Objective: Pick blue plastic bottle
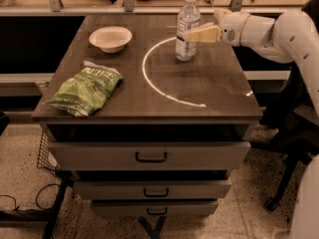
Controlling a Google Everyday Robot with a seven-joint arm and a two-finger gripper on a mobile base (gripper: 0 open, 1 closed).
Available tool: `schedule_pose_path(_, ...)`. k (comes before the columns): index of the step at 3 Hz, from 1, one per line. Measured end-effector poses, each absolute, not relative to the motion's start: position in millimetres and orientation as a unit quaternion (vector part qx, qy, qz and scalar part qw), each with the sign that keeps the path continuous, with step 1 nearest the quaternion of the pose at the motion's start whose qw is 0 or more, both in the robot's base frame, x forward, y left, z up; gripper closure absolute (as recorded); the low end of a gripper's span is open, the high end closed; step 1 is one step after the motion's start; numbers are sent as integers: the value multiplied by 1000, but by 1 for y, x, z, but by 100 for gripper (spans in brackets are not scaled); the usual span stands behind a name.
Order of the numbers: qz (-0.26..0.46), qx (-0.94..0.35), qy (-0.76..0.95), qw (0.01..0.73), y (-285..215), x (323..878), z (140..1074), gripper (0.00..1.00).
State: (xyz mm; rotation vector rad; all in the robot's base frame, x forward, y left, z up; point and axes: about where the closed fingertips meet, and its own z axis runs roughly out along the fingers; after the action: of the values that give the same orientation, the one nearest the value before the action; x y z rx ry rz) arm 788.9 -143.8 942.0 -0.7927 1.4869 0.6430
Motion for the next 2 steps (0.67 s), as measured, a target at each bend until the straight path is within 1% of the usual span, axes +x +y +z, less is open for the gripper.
schedule_pose_path(1,294,-339,643,621,-131,801,937,0)
schedule_pose_path(2,302,-329,646,619,-121,813,930,16)
